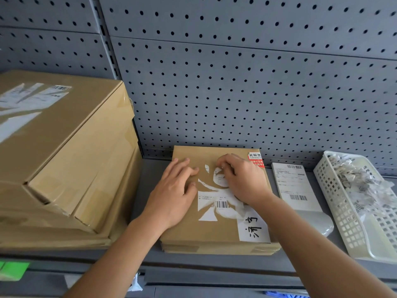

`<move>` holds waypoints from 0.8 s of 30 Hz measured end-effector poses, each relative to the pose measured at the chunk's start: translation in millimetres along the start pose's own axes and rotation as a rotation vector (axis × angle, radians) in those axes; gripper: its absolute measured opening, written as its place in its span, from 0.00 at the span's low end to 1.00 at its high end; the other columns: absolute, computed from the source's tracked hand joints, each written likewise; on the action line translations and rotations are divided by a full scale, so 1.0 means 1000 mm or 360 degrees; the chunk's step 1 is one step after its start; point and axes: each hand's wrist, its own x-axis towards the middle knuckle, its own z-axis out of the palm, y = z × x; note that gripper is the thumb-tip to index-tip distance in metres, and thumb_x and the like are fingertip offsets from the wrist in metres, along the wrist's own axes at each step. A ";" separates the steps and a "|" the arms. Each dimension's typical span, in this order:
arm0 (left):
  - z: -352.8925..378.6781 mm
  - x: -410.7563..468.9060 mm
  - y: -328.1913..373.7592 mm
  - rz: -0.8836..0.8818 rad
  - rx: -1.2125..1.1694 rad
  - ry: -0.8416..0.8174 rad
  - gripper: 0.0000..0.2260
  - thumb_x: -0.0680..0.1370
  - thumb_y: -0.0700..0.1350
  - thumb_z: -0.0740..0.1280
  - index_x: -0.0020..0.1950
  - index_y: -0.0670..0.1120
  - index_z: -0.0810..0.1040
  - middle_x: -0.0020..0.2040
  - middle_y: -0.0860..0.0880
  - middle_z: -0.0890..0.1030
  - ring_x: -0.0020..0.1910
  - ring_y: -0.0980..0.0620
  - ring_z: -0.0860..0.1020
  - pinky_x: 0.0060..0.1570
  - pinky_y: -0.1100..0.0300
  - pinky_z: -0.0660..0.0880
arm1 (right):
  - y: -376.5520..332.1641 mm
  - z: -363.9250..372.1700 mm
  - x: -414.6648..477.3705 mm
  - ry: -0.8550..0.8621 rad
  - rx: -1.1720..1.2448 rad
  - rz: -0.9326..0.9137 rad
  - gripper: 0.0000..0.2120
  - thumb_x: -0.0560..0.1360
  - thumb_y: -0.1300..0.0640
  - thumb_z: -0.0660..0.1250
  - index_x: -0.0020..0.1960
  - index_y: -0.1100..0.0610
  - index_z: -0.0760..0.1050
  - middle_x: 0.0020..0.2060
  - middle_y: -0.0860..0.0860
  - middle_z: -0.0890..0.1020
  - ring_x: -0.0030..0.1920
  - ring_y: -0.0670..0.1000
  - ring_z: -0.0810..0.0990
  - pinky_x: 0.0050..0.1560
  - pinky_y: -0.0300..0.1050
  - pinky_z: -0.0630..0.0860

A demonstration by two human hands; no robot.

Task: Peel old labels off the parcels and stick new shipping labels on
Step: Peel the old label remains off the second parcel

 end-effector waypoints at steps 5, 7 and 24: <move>0.000 -0.001 0.000 -0.0005 0.0002 -0.0004 0.15 0.85 0.51 0.56 0.72 0.60 0.68 0.79 0.66 0.55 0.78 0.68 0.41 0.73 0.52 0.60 | 0.002 0.003 -0.001 0.0015 0.0003 -0.0051 0.10 0.78 0.58 0.62 0.45 0.47 0.80 0.45 0.39 0.81 0.29 0.44 0.72 0.30 0.44 0.71; 0.000 0.000 0.001 -0.0007 0.0002 -0.0007 0.16 0.85 0.51 0.56 0.72 0.60 0.68 0.79 0.66 0.54 0.78 0.68 0.41 0.74 0.51 0.60 | 0.003 0.000 0.000 0.0007 0.0081 -0.0018 0.09 0.77 0.58 0.63 0.45 0.46 0.80 0.44 0.39 0.80 0.29 0.43 0.73 0.30 0.42 0.70; -0.002 -0.001 0.002 0.0000 0.0000 -0.0005 0.16 0.85 0.51 0.56 0.72 0.59 0.68 0.80 0.65 0.54 0.78 0.67 0.41 0.74 0.52 0.59 | 0.009 0.003 0.015 -0.0062 -0.0526 -0.0491 0.12 0.70 0.64 0.73 0.46 0.50 0.76 0.41 0.45 0.75 0.27 0.53 0.76 0.21 0.45 0.70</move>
